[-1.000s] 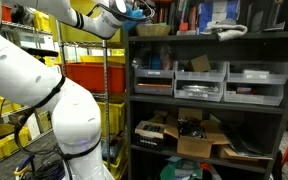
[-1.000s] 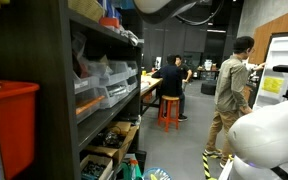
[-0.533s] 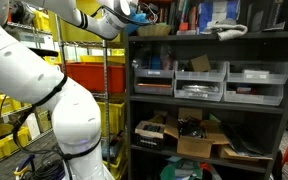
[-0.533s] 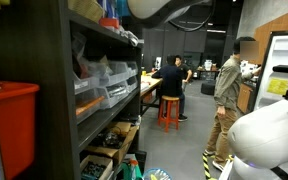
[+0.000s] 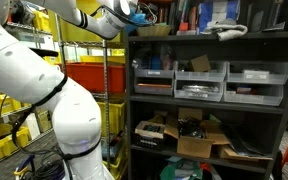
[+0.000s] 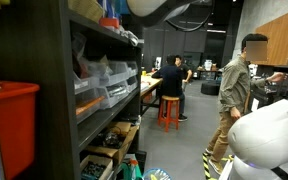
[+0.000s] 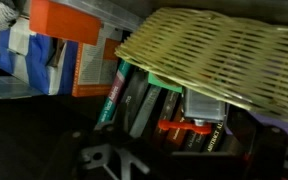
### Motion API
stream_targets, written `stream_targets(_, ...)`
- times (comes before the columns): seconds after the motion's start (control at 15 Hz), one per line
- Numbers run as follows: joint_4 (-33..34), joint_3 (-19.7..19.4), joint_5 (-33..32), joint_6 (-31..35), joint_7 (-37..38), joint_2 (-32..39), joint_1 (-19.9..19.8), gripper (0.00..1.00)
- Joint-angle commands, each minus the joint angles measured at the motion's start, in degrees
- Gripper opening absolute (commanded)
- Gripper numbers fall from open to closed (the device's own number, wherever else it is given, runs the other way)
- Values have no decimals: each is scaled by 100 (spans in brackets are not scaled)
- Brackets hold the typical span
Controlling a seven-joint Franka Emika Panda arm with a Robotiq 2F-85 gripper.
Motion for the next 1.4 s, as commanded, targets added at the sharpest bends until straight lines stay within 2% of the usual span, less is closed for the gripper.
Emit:
stream_targets(0.0, 112, -169, 74, -35, 37, 112, 266, 100)
stream_targets(0.73, 233, -178, 135, -20, 128, 400, 241, 100)
stream_targets(0.8, 240, -179, 136, -17, 134, 423, 245, 96)
stream_targets(0.87, 251, -185, 135, -1, 134, 449, 252, 73)
stream_targets(1.0, 271, -194, 136, 8, 140, 473, 266, 69)
stream_targets(1.07, 282, -195, 135, 10, 142, 480, 270, 64)
stream_targets(1.33, 328, -198, 138, 29, 147, 487, 303, 31)
